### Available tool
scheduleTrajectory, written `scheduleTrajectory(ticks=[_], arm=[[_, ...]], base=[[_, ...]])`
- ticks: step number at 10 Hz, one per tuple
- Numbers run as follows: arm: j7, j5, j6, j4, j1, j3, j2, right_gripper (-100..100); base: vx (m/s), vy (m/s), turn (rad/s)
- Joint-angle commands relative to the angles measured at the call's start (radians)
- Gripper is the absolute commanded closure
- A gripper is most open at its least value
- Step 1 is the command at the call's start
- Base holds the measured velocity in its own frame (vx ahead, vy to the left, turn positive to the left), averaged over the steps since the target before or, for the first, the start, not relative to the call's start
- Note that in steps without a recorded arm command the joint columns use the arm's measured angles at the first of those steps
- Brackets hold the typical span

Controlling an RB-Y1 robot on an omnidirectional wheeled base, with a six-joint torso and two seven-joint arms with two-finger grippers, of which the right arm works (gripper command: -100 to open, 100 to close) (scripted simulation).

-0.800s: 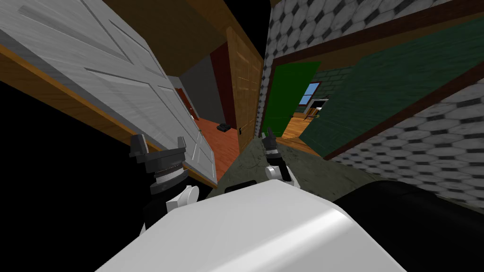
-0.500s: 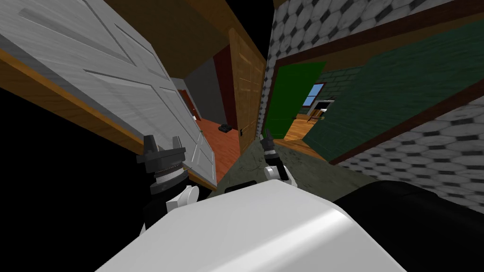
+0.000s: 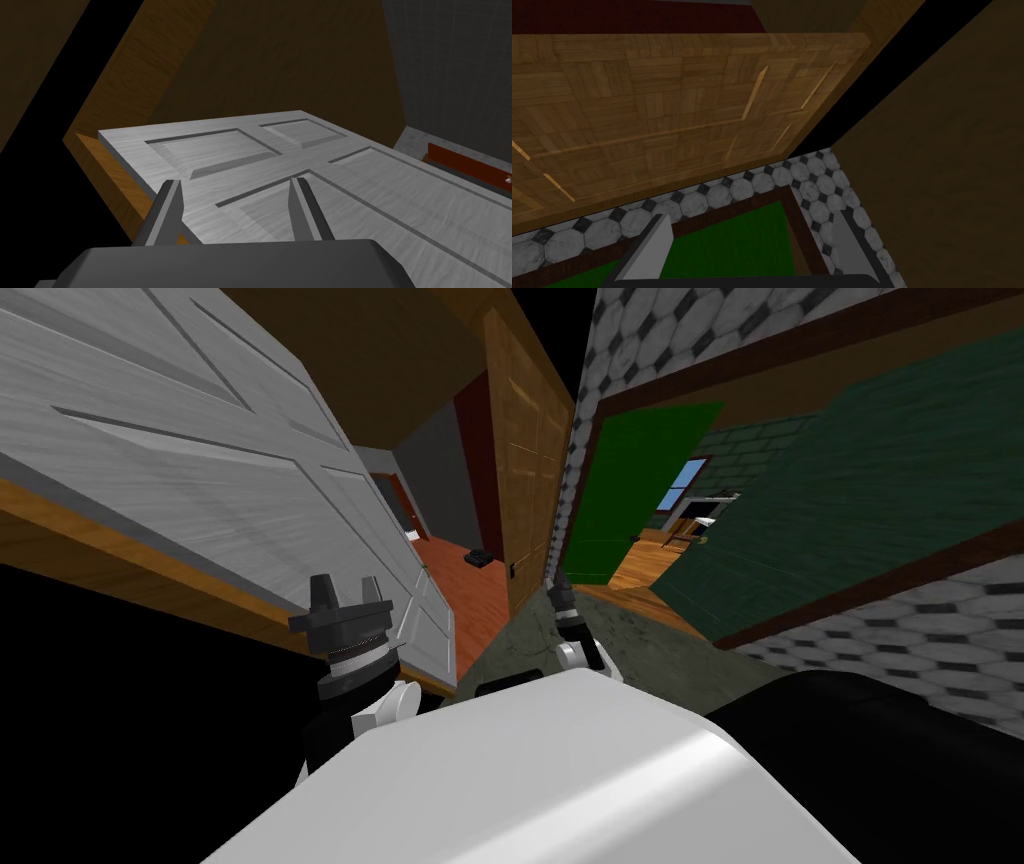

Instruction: Push the door open

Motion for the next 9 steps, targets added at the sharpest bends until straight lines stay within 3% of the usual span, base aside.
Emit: scheduleTrajectory(ticks=[1,8,9], arm=[[0.000,0.004,-0.016,0.040,-0.008,0.011,-0.002,-100],[-0.004,0.014,-0.060,0.182,-0.036,0.045,-0.014,-100],[-0.004,0.014,-0.060,0.182,-0.036,0.045,-0.014,-100]], base=[[0.129,-0.082,0.093],[0.093,-0.077,0.082],[0.052,-0.053,0.029]])
